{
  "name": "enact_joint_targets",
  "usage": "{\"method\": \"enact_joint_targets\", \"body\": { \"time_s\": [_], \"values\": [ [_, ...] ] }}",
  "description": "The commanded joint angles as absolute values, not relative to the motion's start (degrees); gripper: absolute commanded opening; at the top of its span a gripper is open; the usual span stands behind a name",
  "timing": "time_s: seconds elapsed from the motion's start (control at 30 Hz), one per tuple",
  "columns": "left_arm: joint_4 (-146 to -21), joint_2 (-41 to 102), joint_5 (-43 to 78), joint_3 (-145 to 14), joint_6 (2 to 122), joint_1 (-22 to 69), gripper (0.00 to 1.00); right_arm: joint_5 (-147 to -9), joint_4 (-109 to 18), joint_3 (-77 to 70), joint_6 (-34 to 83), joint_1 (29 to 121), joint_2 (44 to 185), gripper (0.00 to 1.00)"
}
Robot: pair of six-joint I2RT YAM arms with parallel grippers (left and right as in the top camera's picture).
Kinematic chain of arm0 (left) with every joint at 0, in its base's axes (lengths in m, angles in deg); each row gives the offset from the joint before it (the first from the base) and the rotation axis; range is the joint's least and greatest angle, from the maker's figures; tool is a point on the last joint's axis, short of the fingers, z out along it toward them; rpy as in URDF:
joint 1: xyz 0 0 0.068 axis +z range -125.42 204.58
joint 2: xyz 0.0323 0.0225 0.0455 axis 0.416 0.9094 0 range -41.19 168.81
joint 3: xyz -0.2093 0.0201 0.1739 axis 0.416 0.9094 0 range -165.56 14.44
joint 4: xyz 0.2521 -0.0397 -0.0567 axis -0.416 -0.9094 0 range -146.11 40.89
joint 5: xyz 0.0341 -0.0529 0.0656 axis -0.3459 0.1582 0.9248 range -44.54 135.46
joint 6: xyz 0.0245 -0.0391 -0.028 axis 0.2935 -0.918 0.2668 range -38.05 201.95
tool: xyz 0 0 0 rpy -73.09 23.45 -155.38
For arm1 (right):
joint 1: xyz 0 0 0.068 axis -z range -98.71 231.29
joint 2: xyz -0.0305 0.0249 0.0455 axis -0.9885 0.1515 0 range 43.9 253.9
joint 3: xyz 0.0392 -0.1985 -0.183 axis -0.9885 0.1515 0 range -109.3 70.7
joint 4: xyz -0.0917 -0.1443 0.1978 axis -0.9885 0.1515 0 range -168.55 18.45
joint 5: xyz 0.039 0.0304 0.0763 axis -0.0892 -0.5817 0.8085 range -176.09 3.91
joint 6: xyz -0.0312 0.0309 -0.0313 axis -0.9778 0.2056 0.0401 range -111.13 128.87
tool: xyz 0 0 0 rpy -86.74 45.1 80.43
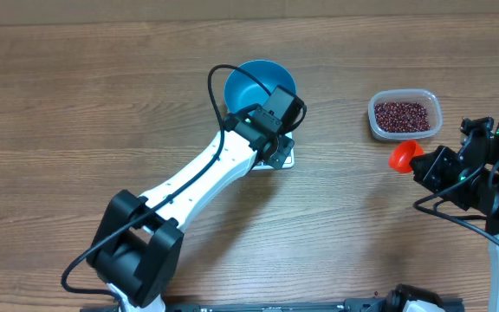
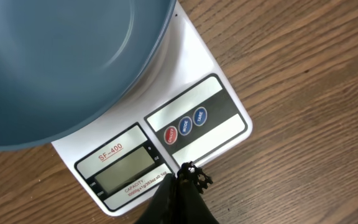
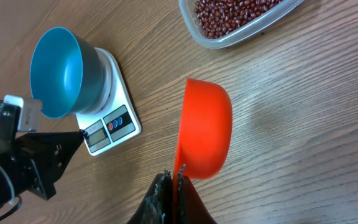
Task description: Scoop item into bowl and weigh 150g on scale
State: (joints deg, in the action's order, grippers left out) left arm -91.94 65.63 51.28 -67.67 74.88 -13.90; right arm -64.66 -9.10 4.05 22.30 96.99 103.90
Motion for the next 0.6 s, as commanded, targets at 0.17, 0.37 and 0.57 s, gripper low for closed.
{"method": "enact_joint_targets", "body": {
  "time_s": [0.17,0.37,0.57],
  "values": [
    [-90.17,71.38,52.07,-67.34,73.33,-13.57,0.04,-65.10,-9.40,2.54,21.84,97.12,103.71,0.04],
    [-89.80,74.01,56.11,-67.32,71.36,-13.57,0.04,-65.12,-9.42,2.54,21.84,97.10,103.71,0.04],
    [-88.02,75.75,57.99,-67.32,71.40,-13.57,0.04,-65.12,-9.45,2.54,21.84,97.10,103.71,0.04]
  ]
}}
